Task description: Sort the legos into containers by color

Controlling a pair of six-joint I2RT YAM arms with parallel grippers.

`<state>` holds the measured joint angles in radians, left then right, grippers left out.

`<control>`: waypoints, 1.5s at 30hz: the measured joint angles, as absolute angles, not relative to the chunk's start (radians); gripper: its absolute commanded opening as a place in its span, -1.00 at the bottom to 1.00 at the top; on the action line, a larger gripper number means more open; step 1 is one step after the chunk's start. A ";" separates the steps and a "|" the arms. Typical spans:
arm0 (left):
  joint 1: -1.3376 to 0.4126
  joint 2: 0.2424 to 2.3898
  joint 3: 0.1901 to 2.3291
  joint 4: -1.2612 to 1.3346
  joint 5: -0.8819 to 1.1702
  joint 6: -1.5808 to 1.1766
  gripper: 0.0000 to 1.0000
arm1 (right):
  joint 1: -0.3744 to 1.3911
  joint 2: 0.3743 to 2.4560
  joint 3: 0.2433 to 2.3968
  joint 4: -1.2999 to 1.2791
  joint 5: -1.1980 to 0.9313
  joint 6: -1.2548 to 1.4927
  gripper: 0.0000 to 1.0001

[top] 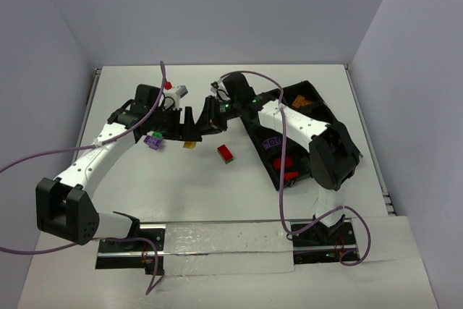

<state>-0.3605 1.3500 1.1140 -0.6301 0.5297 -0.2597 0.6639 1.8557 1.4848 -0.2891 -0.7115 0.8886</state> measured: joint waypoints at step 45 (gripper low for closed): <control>-0.373 1.411 1.164 -0.520 0.363 -0.454 0.81 | -0.093 1.513 1.230 -0.613 0.173 0.544 0.19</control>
